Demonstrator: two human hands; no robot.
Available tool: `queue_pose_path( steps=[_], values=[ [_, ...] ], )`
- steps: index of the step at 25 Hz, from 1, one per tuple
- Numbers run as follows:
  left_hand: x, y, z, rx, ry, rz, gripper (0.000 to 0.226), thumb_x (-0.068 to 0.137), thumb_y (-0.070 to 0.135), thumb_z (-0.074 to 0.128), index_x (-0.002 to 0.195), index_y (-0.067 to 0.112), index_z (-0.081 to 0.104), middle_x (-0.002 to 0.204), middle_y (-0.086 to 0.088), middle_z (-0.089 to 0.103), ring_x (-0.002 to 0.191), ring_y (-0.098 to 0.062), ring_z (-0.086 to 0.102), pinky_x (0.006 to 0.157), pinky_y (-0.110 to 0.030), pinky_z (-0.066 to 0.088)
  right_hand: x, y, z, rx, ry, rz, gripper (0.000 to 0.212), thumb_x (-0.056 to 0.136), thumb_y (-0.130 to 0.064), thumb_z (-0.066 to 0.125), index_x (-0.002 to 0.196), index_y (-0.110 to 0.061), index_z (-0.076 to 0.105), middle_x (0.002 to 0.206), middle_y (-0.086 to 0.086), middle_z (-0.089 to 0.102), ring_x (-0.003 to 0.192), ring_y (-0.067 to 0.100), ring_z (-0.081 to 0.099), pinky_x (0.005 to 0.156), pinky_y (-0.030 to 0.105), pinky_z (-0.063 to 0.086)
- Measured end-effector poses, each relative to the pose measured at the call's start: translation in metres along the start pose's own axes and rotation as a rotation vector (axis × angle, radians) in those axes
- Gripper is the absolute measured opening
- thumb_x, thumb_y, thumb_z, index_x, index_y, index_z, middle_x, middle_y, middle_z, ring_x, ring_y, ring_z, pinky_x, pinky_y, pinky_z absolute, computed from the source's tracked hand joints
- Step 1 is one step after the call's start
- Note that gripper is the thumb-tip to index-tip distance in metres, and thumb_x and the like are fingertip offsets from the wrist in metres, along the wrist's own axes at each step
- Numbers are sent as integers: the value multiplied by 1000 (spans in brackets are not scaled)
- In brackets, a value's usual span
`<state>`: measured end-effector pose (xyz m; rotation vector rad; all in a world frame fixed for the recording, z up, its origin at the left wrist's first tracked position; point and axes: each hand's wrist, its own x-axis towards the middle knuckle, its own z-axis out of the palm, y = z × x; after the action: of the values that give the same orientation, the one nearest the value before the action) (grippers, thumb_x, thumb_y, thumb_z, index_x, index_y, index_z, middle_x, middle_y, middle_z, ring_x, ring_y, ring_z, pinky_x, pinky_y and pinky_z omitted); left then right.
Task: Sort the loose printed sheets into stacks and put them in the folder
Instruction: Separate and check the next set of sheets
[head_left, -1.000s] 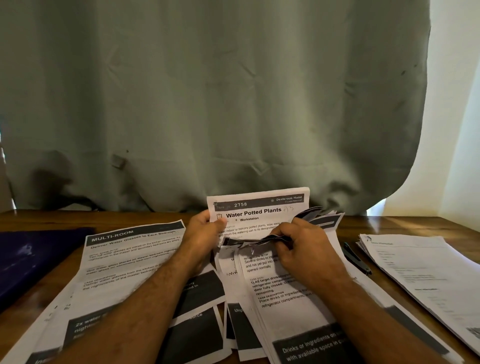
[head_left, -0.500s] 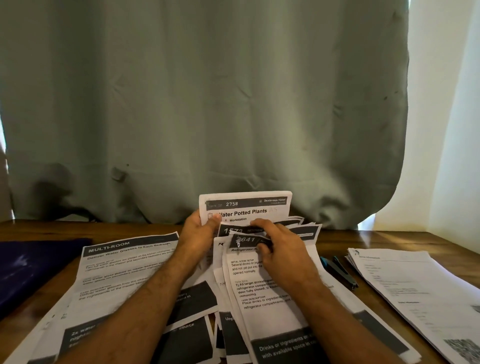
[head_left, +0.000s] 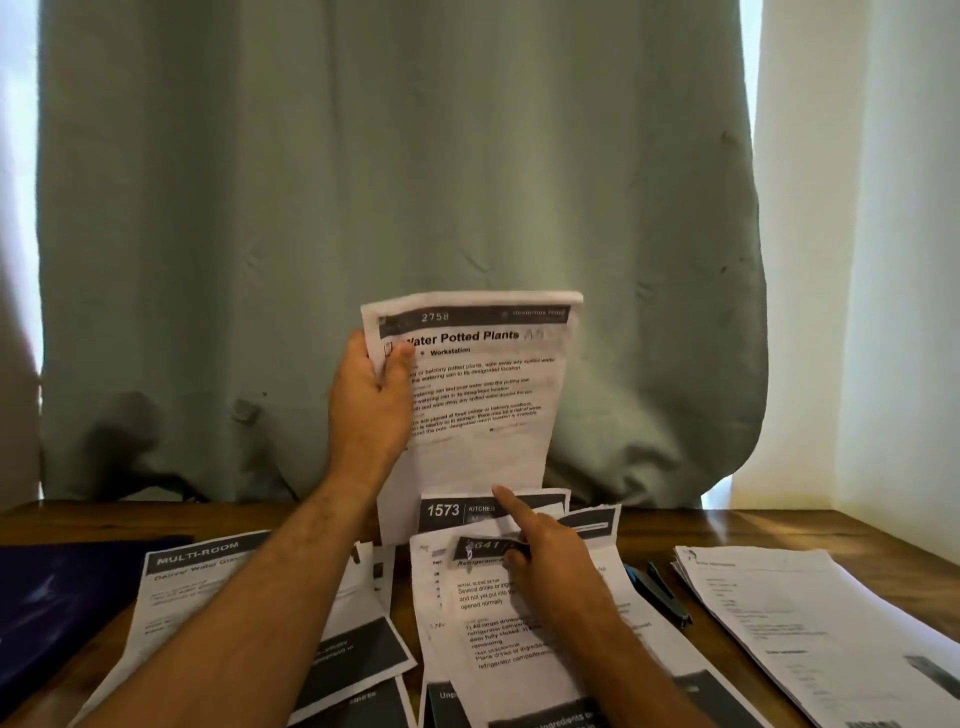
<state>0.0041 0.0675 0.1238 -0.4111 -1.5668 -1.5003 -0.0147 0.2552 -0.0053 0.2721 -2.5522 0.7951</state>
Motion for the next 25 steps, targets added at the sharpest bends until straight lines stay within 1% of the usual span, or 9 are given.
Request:
queue_pose_path(
  steps=[3,5,7,10,14,16,18,22,25],
  values=[
    [18,47,-5,22,51,151,14,102,34,54,112,25,53,98,11,69,86,4,70,61,-14,57,-2,-5,-13,-81,-16,-49,24,99,-27,52,120,-32,63,118,-4,60,98,6,54,97,26,48],
    [23,73,-10,32,61,222,15,102,33,54,114,23,54,100,11,69,87,2,70,63,-16,59,-3,-11,-29,-49,92,-120,19,99,-24,52,106,-26,69,108,-5,60,90,4,54,93,25,49],
    [24,87,-13,32,68,240,15,102,33,54,114,24,53,100,11,69,87,0,71,64,-18,59,-6,-20,-49,48,277,-207,18,96,-17,55,106,-23,70,103,-10,58,90,1,54,92,23,50],
    [20,85,-17,56,75,158,11,103,31,54,113,27,52,99,10,70,87,-5,71,68,-25,61,-14,-39,-81,169,495,-370,19,91,-7,59,103,-20,67,101,-13,56,93,-2,55,88,17,51],
    [8,57,-26,14,-32,-109,18,104,27,53,120,22,57,101,4,75,81,-9,75,64,-25,61,-19,-75,-111,200,606,-563,19,87,-2,57,101,-12,65,100,-5,58,91,2,54,84,7,44],
    [1,44,-26,-26,-107,-200,17,104,27,53,119,23,61,95,6,77,76,-7,75,57,-21,58,-11,-99,-120,164,611,-588,17,88,-4,56,100,-11,65,98,-4,56,87,3,51,81,9,42],
    [-8,33,-25,-163,-156,-330,14,102,27,57,113,21,64,91,-1,78,77,-17,77,60,-31,61,4,-122,-127,69,578,-554,12,89,-9,56,98,-12,64,93,-4,53,84,8,49,77,17,39],
    [-32,-5,-34,-221,-197,-583,15,100,26,60,100,15,69,82,-10,77,66,-23,74,56,-33,59,33,-148,-111,-162,327,-386,7,86,-16,55,84,-22,54,84,-1,50,78,19,49,71,27,38],
    [-52,-41,-45,-228,-215,-719,21,102,24,54,105,11,70,84,-12,78,68,-26,75,58,-34,59,39,-144,-73,-239,146,-298,15,81,-15,56,95,-17,63,87,2,55,81,22,54,74,31,46]
  ],
)
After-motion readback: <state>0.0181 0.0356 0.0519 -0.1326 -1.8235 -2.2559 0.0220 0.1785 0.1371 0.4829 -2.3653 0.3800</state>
